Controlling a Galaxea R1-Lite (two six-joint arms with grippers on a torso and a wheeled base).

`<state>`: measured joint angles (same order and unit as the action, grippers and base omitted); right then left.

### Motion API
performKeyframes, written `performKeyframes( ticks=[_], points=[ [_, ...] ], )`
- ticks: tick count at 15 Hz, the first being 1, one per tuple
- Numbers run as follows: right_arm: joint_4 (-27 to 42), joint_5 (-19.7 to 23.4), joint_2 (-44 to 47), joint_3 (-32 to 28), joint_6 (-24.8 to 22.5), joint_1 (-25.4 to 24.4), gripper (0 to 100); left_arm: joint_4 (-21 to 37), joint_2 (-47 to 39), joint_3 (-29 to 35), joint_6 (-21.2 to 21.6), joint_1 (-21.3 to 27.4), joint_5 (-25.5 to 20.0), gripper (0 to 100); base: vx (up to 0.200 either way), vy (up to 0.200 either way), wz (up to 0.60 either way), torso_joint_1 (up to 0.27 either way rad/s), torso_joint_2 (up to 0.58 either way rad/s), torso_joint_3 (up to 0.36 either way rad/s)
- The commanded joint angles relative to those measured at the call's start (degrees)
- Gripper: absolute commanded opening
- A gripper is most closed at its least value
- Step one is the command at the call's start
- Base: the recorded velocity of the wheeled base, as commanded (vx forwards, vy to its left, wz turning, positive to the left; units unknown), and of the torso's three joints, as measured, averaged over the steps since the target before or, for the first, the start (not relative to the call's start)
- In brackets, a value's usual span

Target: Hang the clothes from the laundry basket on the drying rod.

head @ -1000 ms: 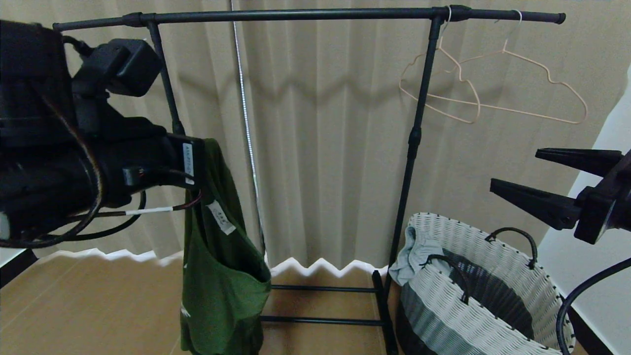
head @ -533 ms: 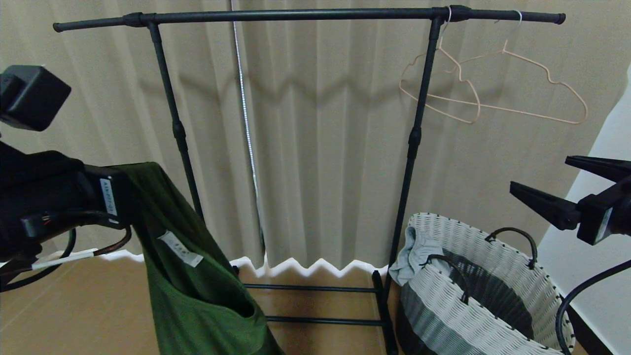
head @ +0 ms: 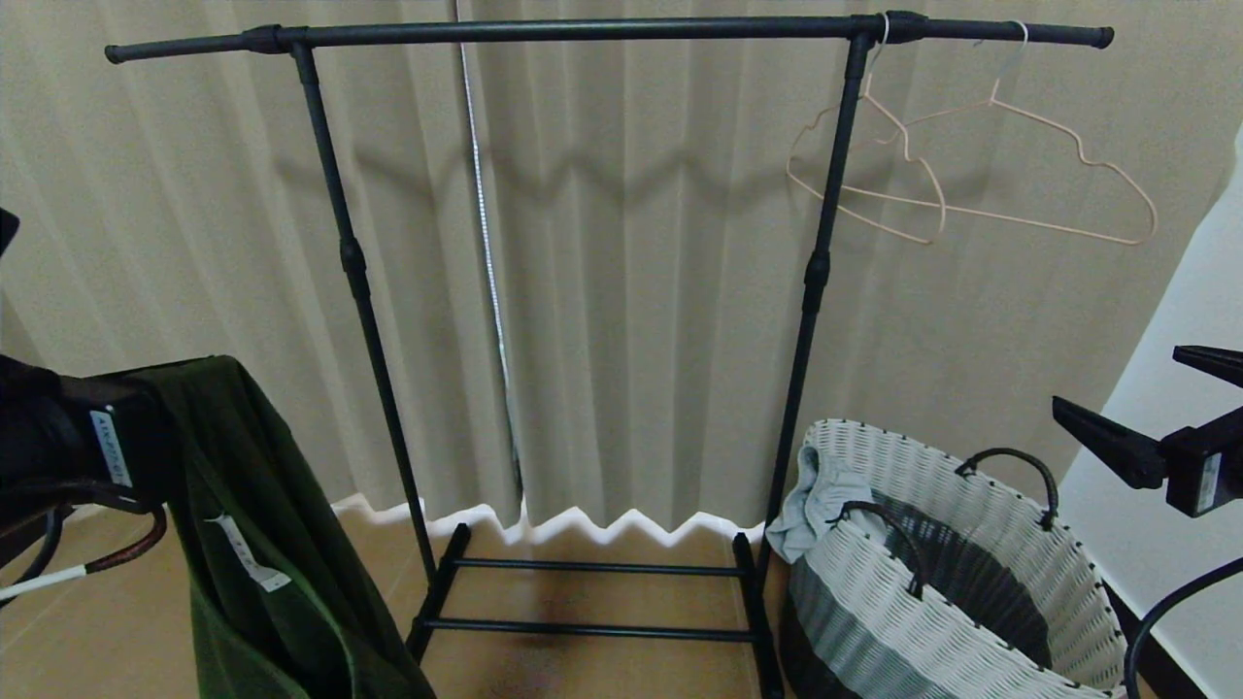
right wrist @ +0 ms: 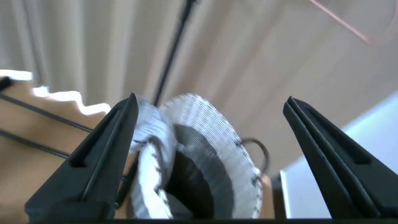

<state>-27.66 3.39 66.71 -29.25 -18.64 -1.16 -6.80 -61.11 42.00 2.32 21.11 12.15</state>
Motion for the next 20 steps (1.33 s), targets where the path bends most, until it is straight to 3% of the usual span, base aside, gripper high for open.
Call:
performKeyframes(
  ticks=[1,5,10,20],
  points=[
    [0.0,0.0,0.0,0.6,0.1,0.8,100,-0.1,0.9,-1.2,0.0,-0.4,-0.1,0,0.0,0.0,0.0,0.0,0.0,0.0],
    [0.1,0.3,-0.6,0.6,0.3,0.9,100,-0.4,1.6,-3.7,0.5,-0.4,-0.4,0,0.0,0.0,0.0,0.001,-0.01,-0.007],
    [0.0,0.4,-0.4,0.3,0.3,0.9,100,-0.4,4.3,-4.1,1.7,-0.5,-3.5,0,0.0,0.0,0.0,0.08,-0.33,-0.238],
    [0.0,0.3,-0.4,0.3,0.3,0.9,100,-0.7,5.9,-5.3,1.9,-0.5,-3.5,0,0.0,0.0,0.0,0.203,-0.47,-0.279]
  ],
)
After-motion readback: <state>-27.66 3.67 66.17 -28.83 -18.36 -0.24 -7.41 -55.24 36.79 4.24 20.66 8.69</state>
